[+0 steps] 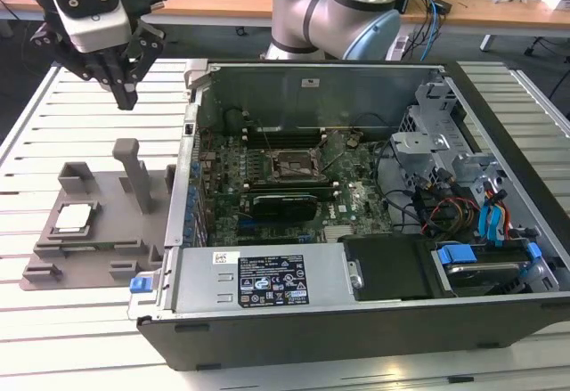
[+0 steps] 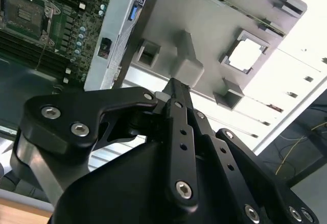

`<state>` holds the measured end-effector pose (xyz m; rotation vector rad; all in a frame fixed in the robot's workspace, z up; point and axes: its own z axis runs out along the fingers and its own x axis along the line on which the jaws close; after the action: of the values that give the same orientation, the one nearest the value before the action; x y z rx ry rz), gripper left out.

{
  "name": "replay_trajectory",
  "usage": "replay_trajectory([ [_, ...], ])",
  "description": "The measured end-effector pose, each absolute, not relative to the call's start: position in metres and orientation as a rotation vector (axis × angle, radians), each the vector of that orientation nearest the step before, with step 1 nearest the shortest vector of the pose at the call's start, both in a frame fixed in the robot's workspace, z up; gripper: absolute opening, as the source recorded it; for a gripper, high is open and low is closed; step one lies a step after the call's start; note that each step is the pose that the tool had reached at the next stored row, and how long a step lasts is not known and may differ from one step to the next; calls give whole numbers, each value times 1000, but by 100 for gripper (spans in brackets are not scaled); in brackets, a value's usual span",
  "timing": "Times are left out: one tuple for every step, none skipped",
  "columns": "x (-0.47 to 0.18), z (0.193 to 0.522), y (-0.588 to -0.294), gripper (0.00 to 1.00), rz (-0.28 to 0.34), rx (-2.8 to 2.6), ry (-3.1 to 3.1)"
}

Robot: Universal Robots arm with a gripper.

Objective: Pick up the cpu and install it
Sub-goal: 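Reach for the cpu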

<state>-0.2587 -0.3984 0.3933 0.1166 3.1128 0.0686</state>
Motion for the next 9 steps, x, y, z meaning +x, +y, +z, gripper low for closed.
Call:
replay_trajectory([
  [-261, 393, -398, 11, 69, 116, 3113],
  [-265, 393, -398, 11, 69, 116, 3113],
  [-268, 393, -398, 11, 69, 116, 3113],
  [-271, 393, -398, 11, 69, 116, 3113],
  [-275, 393, -398, 11, 69, 117, 3113],
  [-277, 393, -398, 11, 69, 117, 3113],
  [-280, 393, -398, 11, 69, 117, 3113],
  [-282, 393, -398, 11, 69, 117, 3113],
  [-284, 393, -398, 11, 69, 116, 3113],
])
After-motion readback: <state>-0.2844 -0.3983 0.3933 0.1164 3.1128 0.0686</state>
